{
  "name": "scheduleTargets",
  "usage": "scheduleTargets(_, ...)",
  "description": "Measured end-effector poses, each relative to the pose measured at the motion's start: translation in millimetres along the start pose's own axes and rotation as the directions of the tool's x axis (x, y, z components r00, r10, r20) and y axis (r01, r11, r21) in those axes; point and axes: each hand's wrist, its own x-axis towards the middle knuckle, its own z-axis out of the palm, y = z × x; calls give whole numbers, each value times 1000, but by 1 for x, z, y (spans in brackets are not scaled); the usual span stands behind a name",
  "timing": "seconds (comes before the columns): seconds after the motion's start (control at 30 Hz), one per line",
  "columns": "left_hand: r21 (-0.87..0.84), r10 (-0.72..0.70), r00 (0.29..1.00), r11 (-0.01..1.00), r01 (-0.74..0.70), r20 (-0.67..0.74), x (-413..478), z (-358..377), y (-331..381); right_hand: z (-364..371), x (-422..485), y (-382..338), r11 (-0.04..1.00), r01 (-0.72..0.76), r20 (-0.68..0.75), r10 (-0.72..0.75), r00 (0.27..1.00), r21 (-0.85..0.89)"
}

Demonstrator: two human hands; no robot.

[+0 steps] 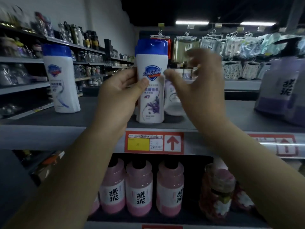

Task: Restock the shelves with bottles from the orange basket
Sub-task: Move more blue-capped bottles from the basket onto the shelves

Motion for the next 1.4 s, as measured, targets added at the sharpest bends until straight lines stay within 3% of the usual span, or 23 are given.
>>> scheduleTargets(0.03,-2,2,1000,1000,-2,-9,0,0,-1,-1,5,7,998,-69,-83,69,994,-7)
scheduleTargets(0.07,-9,-1,1000,1000,1,-18,1,0,-1,-1,13,12,974,-224,-53,225,973,32)
scheduleTargets(0.13,-14,-8,1000,1000,8,-21,2,-1,-1,-1,28,18,812,-574,200,548,812,103)
scheduleTargets(0.17,-11,-11,1000,1000,11,-14,2,-1,-1,-1,31,20,754,-650,294,602,743,97)
scheduleTargets(0.2,-9,-15,1000,1000,15,-9,2,-1,0,0,33,21,741,-666,339,606,719,88)
scheduleTargets(0.3,-8,-28,1000,1000,28,9,4,-2,0,4,37,28,800,-599,344,552,760,38)
scheduleTargets(0.37,1,-35,999,999,35,21,5,-3,-1,9,43,31,835,-534,397,539,743,-136)
scheduleTargets(0.47,-4,-14,1000,1000,15,27,5,-3,-3,17,50,29,831,-321,526,541,656,-455)
scheduleTargets(0.57,-6,0,1000,1000,1,26,4,-2,-4,26,49,22,813,-171,649,554,522,-556)
scheduleTargets(0.67,-17,-8,1000,1000,8,27,6,-2,-4,29,52,25,791,-310,710,611,350,-528)
scheduleTargets(0.77,-9,-8,999,1000,9,32,6,-2,-5,25,50,35,750,-417,713,643,280,-513)
scheduleTargets(0.9,-25,-23,999,999,24,45,6,-2,-3,13,49,41,703,-623,706,631,322,-345)
scheduleTargets(1.0,-16,-51,997,999,52,51,6,-2,-2,6,49,43,698,-677,689,609,392,-232)
scheduleTargets(1.1,3,-74,996,997,74,50,5,-2,0,0,48,45,755,-633,681,555,477,-172)
scheduleTargets(1.27,37,-108,993,994,107,38,3,-1,4,-10,40,37,877,-459,762,391,517,-138)
scheduleTargets(1.4,45,-129,992,991,128,14,0,1,6,-11,29,31,894,-440,735,353,579,-82)
